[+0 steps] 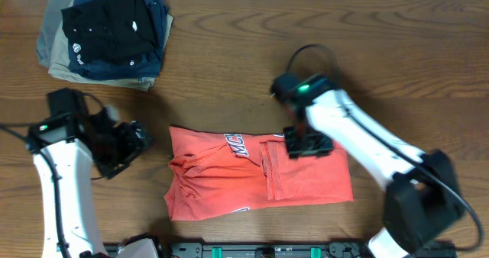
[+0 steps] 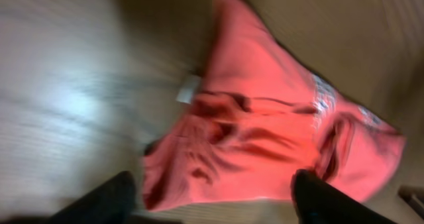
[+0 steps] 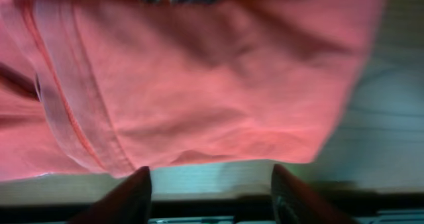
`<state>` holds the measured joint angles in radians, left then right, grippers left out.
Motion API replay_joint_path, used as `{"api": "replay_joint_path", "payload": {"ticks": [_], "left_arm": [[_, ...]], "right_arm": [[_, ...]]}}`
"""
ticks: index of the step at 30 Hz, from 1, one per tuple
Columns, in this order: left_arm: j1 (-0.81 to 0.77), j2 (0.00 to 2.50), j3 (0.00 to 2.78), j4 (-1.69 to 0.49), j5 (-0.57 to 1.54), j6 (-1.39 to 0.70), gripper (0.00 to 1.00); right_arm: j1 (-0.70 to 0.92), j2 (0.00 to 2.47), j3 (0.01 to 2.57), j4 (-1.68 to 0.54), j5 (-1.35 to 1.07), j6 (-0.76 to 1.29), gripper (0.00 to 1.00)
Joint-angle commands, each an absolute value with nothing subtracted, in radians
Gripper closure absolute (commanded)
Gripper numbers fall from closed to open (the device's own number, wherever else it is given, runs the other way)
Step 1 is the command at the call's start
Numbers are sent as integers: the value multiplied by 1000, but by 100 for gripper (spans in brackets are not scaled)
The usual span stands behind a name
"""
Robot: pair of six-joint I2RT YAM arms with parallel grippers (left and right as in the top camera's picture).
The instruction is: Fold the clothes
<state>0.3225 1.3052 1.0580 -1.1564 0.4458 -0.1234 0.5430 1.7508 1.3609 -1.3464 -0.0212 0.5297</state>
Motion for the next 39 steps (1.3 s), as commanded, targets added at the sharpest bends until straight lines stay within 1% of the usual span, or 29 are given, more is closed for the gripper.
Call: {"api": "replay_joint_path", "payload": {"ticks": [1, 2, 3, 5, 6, 7, 11, 14, 18, 19, 20, 21, 27, 30, 33, 36, 39], "left_arm": [[193, 1300, 1049, -1165, 547, -34, 46], [149, 1300, 1049, -1163, 547, -34, 54], [101, 1300, 1049, -1162, 547, -34, 61], [-7, 1300, 1049, -1161, 547, -38, 63], [-66, 1300, 1049, -1161, 547, -41, 64], [-117, 1300, 1049, -1158, 547, -52, 64], [-331, 1309, 1049, -1096, 546, -199, 69], [-477, 1336, 1049, -999, 546, -307, 74], [-601, 1406, 1049, -870, 521, -416, 81], [-623, 1431, 1049, -842, 509, -438, 81], [-644, 1463, 1049, -813, 497, -460, 90], [-658, 1494, 1049, -788, 496, -471, 94], [-692, 1697, 1049, -638, 497, -473, 94], [-692, 1753, 1049, -594, 497, -473, 94], [-691, 1806, 1049, -576, 497, -473, 94], [-691, 1843, 1049, -578, 497, -473, 94], [-691, 1862, 1049, -582, 496, -478, 94]], "right_arm": [[472, 1701, 1379, -1358, 25, 491, 42], [453, 1700, 1379, -1367, 28, 484, 51], [438, 1700, 1377, -1372, 29, 474, 66], [411, 1700, 1363, -1373, 30, 462, 86], [403, 1700, 1355, -1374, 30, 463, 94], [395, 1700, 1346, -1374, 30, 462, 98], [363, 1700, 1296, -1372, 30, 463, 98], [337, 1700, 1236, -1337, 29, 463, 99], [305, 1700, 1150, -1277, 18, 464, 98], [293, 1700, 1128, -1265, 18, 466, 99], [279, 1700, 1107, -1254, 19, 466, 99], [266, 1700, 1091, -1246, 19, 466, 99], [184, 1700, 1010, -1170, 1, 461, 99], [168, 1700, 990, -1136, -8, 446, 99], [151, 1700, 952, -1075, -12, 440, 97], [137, 1700, 901, -990, -68, 437, 98], [136, 1700, 852, -910, -110, 421, 97]]}}
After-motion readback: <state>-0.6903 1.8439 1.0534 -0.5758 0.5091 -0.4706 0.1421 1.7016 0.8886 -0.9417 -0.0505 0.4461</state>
